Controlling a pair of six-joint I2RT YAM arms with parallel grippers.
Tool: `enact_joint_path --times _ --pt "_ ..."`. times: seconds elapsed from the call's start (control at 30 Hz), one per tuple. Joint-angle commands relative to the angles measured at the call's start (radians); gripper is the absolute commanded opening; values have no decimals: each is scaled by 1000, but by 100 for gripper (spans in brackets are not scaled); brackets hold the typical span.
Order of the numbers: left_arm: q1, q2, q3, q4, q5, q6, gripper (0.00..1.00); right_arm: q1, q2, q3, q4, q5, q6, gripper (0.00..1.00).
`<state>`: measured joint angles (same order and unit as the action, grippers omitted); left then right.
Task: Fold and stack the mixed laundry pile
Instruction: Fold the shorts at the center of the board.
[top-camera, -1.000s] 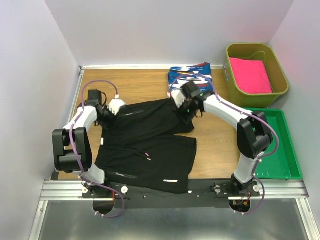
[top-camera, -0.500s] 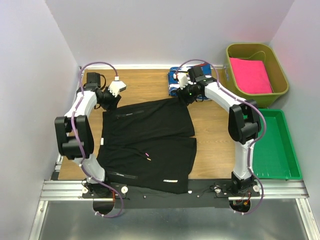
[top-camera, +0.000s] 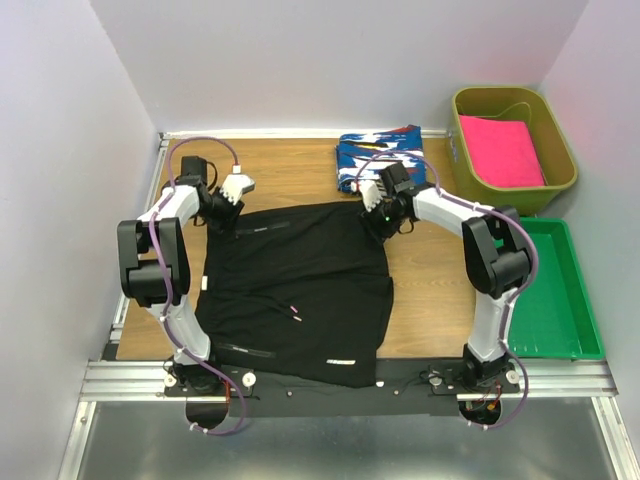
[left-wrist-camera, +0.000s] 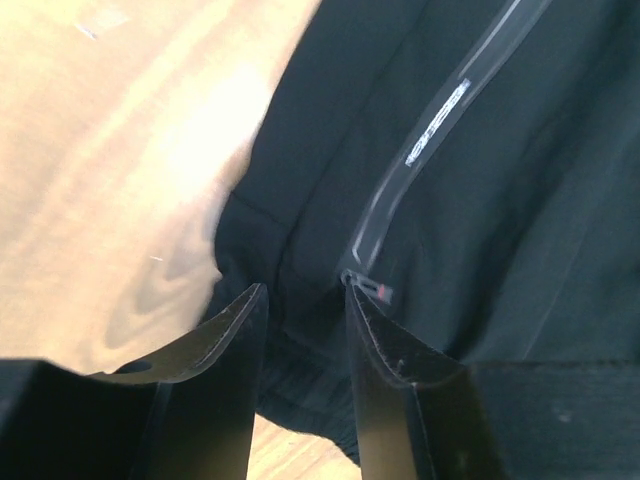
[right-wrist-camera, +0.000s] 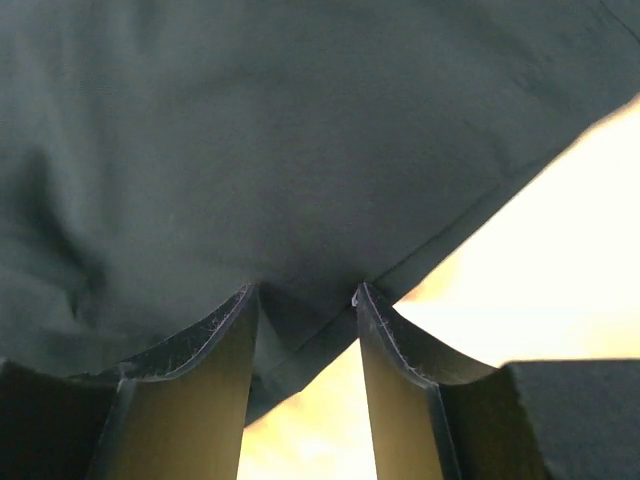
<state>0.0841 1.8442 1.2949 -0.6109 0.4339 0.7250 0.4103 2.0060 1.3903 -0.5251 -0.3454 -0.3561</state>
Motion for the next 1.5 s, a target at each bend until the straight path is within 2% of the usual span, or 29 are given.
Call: enact_joint_path --times 0.0,0.13,0.3,0.47,0.63,0.8,0.97,1.47 --pt "2 -13 -78 -3 -35 13 44 48 -74 -175 -84 -52 -20 52" --pt "3 -49 -101 -33 -17 51 43 73 -153 -226 -134 -90 -33 53" --pt "8 -71 -47 -67 45 80 46 33 -173 -90 -156 -52 -40 55" --pt "16 -39 36 -104 91 90 47 -24 -55 169 -203 -76 -70 63" --pt "25 -13 86 -96 92 79 48 -44 66 294 -205 -86 -95 71" --pt "58 26 130 -82 103 54 47 -44 157 409 -173 -96 -93 72" --pt "77 46 142 -85 111 56 47 -45 238 470 -139 -95 -72 72" --pt "124 105 153 -79 88 71 47 -42 295 481 -102 -87 -156 72"
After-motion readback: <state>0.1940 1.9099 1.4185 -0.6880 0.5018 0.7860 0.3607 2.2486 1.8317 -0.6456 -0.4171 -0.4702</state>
